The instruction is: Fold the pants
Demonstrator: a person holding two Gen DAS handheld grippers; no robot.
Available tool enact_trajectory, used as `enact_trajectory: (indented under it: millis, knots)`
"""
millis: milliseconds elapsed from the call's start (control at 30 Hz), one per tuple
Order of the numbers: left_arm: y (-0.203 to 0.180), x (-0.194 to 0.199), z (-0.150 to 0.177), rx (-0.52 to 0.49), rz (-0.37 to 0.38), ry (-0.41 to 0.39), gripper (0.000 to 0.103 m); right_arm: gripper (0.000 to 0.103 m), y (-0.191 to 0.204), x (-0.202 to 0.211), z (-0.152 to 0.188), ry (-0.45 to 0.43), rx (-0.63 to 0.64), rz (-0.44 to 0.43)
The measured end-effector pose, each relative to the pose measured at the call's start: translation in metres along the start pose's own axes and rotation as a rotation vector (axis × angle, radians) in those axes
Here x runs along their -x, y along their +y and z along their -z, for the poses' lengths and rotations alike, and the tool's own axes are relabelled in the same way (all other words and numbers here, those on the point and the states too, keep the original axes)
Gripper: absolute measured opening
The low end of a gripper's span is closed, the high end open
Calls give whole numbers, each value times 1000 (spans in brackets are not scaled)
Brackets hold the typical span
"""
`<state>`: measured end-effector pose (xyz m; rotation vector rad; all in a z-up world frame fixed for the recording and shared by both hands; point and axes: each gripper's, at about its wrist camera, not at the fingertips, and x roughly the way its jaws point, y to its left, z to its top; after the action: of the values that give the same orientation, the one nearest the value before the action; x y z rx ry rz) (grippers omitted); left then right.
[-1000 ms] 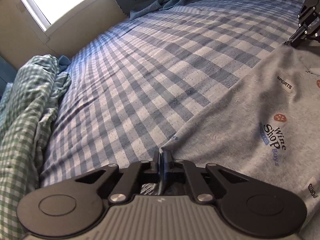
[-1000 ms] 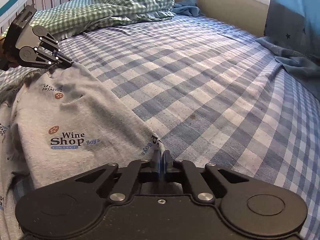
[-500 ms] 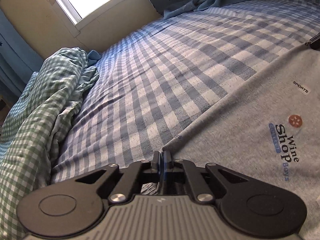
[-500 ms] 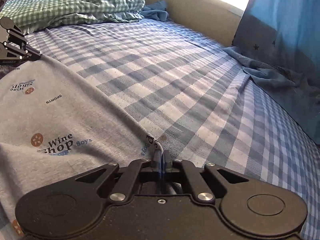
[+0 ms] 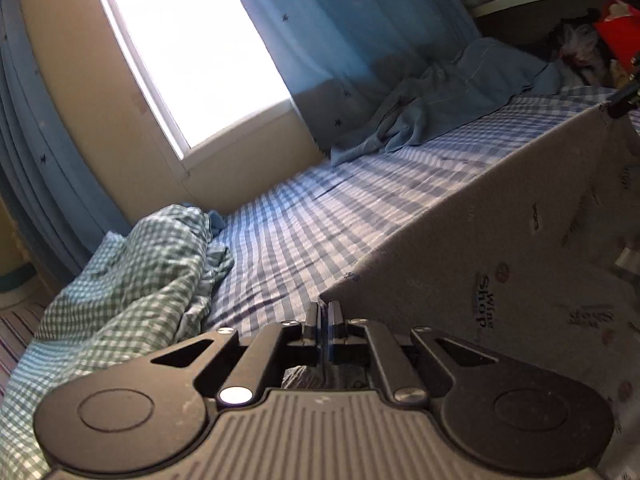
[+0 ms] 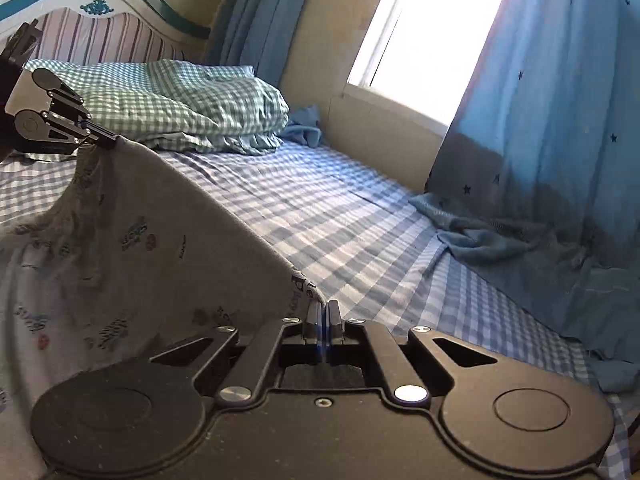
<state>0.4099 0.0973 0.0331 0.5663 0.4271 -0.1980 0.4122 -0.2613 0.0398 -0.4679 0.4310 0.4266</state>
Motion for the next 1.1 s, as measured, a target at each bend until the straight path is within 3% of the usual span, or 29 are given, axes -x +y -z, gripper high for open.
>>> enact_trajectory:
  millis: [133, 333, 567, 833, 1100]
  knots:
    - [-18, 60, 23, -149, 39, -64, 2, 0, 50, 71, 12, -19, 77, 9]
    - [-48, 101, 80, -263, 93, -37, 2, 0, 126, 126, 52, 49, 146, -4]
    - [-84, 105, 135, -298, 127, 22, 2, 0, 177, 135, 94, 119, 181, 3]
    - [-77, 126, 140, -242, 113, -25, 2, 0, 184, 155, 98, 70, 221, 41]
    - [-95, 128, 167, -293, 136, 27, 2, 0, 217, 160, 131, 144, 281, -10]
